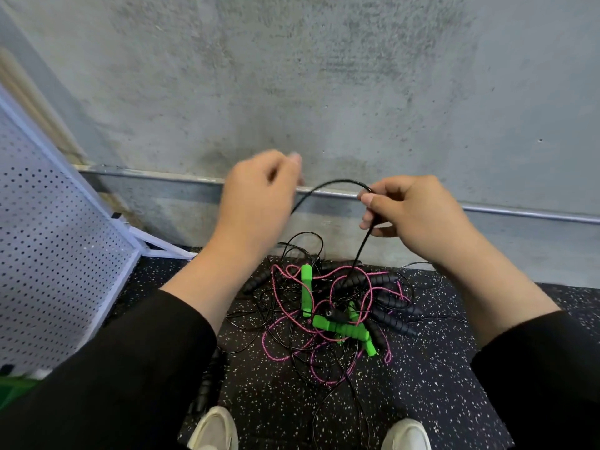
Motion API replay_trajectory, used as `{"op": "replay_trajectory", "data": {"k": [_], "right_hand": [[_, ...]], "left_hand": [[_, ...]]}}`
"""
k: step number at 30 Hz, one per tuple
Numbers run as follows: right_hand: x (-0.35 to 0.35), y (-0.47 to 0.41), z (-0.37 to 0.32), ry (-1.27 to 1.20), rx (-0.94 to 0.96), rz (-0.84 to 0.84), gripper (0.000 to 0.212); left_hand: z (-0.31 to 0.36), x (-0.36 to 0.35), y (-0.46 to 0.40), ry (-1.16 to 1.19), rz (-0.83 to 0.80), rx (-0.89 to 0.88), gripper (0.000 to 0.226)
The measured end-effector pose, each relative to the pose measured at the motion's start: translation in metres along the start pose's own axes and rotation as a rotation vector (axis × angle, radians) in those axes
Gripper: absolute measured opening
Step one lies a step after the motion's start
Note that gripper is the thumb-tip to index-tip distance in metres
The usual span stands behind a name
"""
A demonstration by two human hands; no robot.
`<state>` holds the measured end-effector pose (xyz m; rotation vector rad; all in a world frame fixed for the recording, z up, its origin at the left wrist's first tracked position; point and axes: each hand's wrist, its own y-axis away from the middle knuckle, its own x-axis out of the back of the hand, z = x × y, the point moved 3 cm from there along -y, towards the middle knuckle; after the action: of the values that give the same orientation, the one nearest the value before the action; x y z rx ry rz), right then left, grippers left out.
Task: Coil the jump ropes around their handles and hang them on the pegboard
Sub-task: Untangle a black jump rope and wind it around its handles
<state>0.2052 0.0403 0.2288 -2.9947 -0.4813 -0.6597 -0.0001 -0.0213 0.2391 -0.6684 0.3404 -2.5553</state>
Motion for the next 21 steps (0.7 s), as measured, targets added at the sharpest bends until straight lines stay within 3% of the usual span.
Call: {"op": "replay_trajectory", "data": {"k": [3,5,6,9,12,15,19,21], "right_hand": [[-0.005,0.005,-0.008,-0.105,0.011,0.006,0.011],[-0.007,0.008,-0.014,-0.206,0.02,0.018,0.009],[-0.007,0.009,-0.018,-0.265,0.021,0.024,0.009],[-0.007,0.014,-0.027,-0.44,0.015,0.048,0.008],[-0.005,0.017,-0.034,-0.544,0.031,0.075,0.008],[0.001,0.018,-0.037,-0.599,0.054,0.11,0.008],[0.006,0.017,-0.035,-0.644,0.042,0.101,0.012],[0.004,0.015,-0.027,-0.522,-0.007,0.079,0.016]], "left_hand": [[-0.009,-0.031,0.016,-0.187,-0.612,0.201,0.029],[-0.013,-0.043,0.031,-0.411,-0.865,0.147,0.058],[-0.014,-0.047,0.035,-0.467,-0.916,0.117,0.065],[-0.015,-0.05,0.038,-0.501,-0.914,0.084,0.056],[-0.019,-0.05,0.034,-0.503,-0.837,0.098,0.027],[-0.025,-0.046,0.028,-0.539,-0.752,0.1,0.027],[-0.023,-0.042,0.02,-0.3,-0.573,0.152,0.03],[-0.015,-0.038,0.018,-0.097,-0.48,0.181,0.029]]}}
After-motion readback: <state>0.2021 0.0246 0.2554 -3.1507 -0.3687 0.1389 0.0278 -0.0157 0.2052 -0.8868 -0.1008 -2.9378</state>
